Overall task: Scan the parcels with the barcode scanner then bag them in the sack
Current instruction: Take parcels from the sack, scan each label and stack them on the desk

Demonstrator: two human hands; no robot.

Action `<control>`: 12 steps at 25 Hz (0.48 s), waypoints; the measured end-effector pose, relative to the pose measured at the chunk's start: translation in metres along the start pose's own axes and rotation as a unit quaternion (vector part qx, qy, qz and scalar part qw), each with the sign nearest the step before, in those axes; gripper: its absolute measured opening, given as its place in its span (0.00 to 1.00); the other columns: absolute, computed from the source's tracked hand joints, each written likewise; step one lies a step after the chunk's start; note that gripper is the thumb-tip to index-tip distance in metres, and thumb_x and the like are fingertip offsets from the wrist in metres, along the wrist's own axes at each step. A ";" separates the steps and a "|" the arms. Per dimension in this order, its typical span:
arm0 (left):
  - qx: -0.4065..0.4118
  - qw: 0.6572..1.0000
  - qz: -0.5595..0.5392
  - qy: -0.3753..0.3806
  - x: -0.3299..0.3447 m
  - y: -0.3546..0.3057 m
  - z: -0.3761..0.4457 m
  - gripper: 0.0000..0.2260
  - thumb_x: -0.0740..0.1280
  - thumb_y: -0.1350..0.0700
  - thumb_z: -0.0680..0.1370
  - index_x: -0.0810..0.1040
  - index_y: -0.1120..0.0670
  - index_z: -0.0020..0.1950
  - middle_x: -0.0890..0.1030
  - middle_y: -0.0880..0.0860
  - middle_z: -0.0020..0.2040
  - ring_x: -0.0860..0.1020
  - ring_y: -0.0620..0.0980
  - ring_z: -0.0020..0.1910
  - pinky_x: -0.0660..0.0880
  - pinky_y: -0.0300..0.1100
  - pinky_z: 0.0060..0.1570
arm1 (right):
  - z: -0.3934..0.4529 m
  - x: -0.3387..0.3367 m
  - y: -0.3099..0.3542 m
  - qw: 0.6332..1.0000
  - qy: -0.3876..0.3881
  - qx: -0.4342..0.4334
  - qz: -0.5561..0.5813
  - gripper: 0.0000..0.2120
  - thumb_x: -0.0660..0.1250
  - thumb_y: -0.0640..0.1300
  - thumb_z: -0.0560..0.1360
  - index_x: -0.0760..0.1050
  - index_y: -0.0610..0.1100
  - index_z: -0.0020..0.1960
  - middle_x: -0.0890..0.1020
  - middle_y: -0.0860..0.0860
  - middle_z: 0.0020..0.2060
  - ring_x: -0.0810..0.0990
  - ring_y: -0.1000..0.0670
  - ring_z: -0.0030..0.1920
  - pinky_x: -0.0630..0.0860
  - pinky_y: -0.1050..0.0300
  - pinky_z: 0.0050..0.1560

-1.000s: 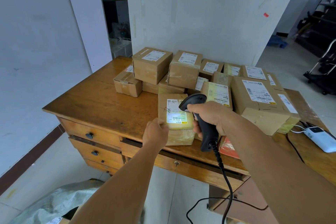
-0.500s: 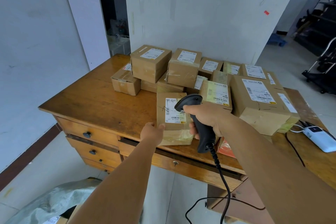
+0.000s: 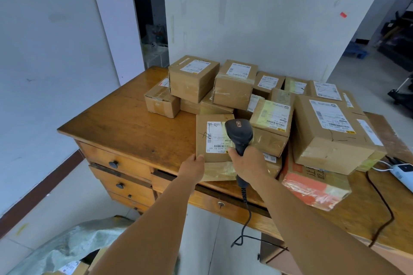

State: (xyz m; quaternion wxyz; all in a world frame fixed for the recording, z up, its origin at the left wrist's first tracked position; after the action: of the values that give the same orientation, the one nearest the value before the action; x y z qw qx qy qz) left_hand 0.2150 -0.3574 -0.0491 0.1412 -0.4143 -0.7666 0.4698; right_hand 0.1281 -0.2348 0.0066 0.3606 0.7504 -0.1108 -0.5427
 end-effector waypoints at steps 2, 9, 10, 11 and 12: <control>-0.043 0.992 -0.119 0.016 -0.007 0.006 -0.008 0.15 0.59 0.47 0.81 0.68 0.45 0.67 0.73 0.49 0.50 0.70 0.54 0.54 0.69 0.53 0.58 | -0.005 0.006 0.001 1.000 -0.010 -0.019 0.012 0.18 0.62 0.53 0.78 0.65 0.41 0.37 0.67 0.51 0.27 0.67 0.52 0.29 0.60 0.60 0.27; -0.031 0.948 -0.303 -0.094 -0.088 0.038 -0.033 0.12 0.69 0.51 0.75 0.71 0.49 0.56 0.78 0.54 0.53 0.76 0.52 0.49 0.74 0.50 0.55 | -0.047 0.053 0.053 0.989 0.047 -0.116 0.081 0.12 0.63 0.50 0.78 0.69 0.42 0.44 0.73 0.50 0.32 0.75 0.47 0.37 0.68 0.57 0.36; -0.022 0.943 -0.311 -0.117 -0.104 0.046 -0.039 0.10 0.69 0.51 0.75 0.71 0.49 0.54 0.79 0.54 0.51 0.77 0.51 0.47 0.75 0.48 0.51 | -0.053 0.065 0.063 0.986 0.064 -0.133 0.080 0.12 0.63 0.50 0.78 0.68 0.42 0.42 0.72 0.49 0.30 0.74 0.48 0.34 0.68 0.59 0.32; -0.014 0.936 -0.320 -0.144 -0.124 0.057 -0.046 0.10 0.69 0.52 0.76 0.71 0.50 0.53 0.79 0.54 0.49 0.77 0.50 0.44 0.74 0.46 0.48 | -0.061 0.079 0.074 0.982 0.085 -0.149 0.075 0.14 0.63 0.49 0.78 0.66 0.43 0.38 0.71 0.50 0.28 0.71 0.50 0.30 0.65 0.63 0.28; -0.008 0.930 -0.327 -0.170 -0.141 0.069 -0.054 0.10 0.68 0.53 0.76 0.70 0.51 0.53 0.79 0.54 0.47 0.76 0.49 0.41 0.74 0.44 0.44 | -0.069 0.093 0.085 0.979 0.104 -0.164 0.069 0.17 0.63 0.48 0.79 0.63 0.44 0.35 0.68 0.50 0.26 0.68 0.52 0.27 0.61 0.66 0.24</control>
State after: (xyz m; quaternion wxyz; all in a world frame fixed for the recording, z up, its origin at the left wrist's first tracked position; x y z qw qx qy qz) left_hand 0.3695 -0.4185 -0.0545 0.1510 -0.0556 -0.8760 0.4546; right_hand 0.2444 -0.3182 0.0048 0.5247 0.7240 -0.0343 -0.4465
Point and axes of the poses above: each hand's wrist, its own z-axis towards the middle knuckle, its own x-axis out of the palm, y = z × x, the point moved 2 cm from there along z, towards the middle knuckle
